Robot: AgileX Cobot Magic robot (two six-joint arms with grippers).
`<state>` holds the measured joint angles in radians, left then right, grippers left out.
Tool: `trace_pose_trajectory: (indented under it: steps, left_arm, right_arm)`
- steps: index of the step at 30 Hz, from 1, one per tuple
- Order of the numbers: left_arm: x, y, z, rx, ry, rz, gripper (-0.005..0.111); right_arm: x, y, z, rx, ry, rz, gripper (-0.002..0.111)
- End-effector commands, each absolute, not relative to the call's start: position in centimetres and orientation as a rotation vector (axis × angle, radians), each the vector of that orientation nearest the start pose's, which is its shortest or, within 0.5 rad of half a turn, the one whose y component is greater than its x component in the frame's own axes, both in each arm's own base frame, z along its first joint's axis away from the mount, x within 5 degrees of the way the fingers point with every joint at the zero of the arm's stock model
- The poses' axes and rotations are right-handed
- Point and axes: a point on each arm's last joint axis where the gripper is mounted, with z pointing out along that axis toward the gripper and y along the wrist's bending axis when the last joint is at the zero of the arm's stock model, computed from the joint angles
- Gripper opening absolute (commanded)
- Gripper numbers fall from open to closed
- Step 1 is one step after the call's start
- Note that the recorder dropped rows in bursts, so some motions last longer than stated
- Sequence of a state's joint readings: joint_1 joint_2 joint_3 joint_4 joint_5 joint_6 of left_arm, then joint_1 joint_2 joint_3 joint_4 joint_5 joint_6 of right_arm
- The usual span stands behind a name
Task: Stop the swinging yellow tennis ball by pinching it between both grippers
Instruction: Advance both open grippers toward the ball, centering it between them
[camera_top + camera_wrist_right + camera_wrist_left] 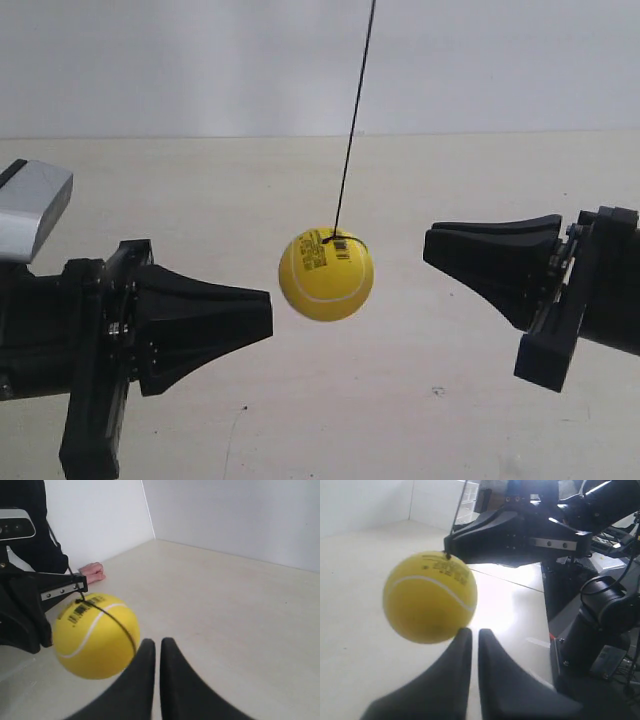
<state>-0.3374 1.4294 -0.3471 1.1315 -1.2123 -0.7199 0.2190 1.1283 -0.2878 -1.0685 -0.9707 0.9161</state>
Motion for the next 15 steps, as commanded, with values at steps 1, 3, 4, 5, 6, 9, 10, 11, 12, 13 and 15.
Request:
trace_pose_trajectory:
  steps: [1,3,4,5,6,9,10,11,12,13,15]
  left_arm:
    - [16.21,-14.78,20.63,0.954,1.460,-1.176,0.005]
    - [16.22,-15.04,20.80,0.945,1.435,-1.158,0.005]
    - [16.25,-15.09,20.86,0.939,1.429,-1.152,0.005]
    - [16.23,-15.20,20.91,0.935,1.424,-1.151,0.005]
    - [16.22,-15.26,20.94,0.933,1.419,-1.148,0.005]
    - [16.22,-15.26,20.94,0.933,1.419,-1.148,0.005]
    - [16.22,-15.26,20.94,0.933,1.419,-1.148,0.005]
    - [16.22,-15.26,20.94,0.933,1.419,-1.148,0.005]
    - [16.22,-15.26,20.94,0.933,1.419,-1.148,0.005]
    - [16.23,-15.26,20.95,0.931,1.419,-1.148,0.005]
    - [16.27,-15.26,20.90,0.928,1.422,-1.148,0.005]
  right_arm:
    - [15.58,10.28,23.03,-0.712,1.615,0.931,0.000]
    - [15.58,10.28,23.03,-0.712,1.615,0.931,0.000]
    - [15.58,10.28,23.03,-0.712,1.615,0.931,0.000]
    - [15.58,10.28,23.03,-0.712,1.615,0.931,0.000]
    - [15.58,10.28,23.03,-0.712,1.615,0.931,0.000]
    - [15.57,10.29,23.02,-0.715,1.615,0.930,0.000]
    - [15.56,10.29,23.02,-0.716,1.615,0.930,0.000]
    - [15.55,10.29,23.00,-0.719,1.616,0.930,0.000]
    - [15.55,10.29,23.00,-0.719,1.616,0.930,0.000]
    - [15.55,10.29,23.00,-0.718,1.617,0.931,0.000]
    - [15.56,10.29,22.98,-0.718,1.619,0.929,0.000]
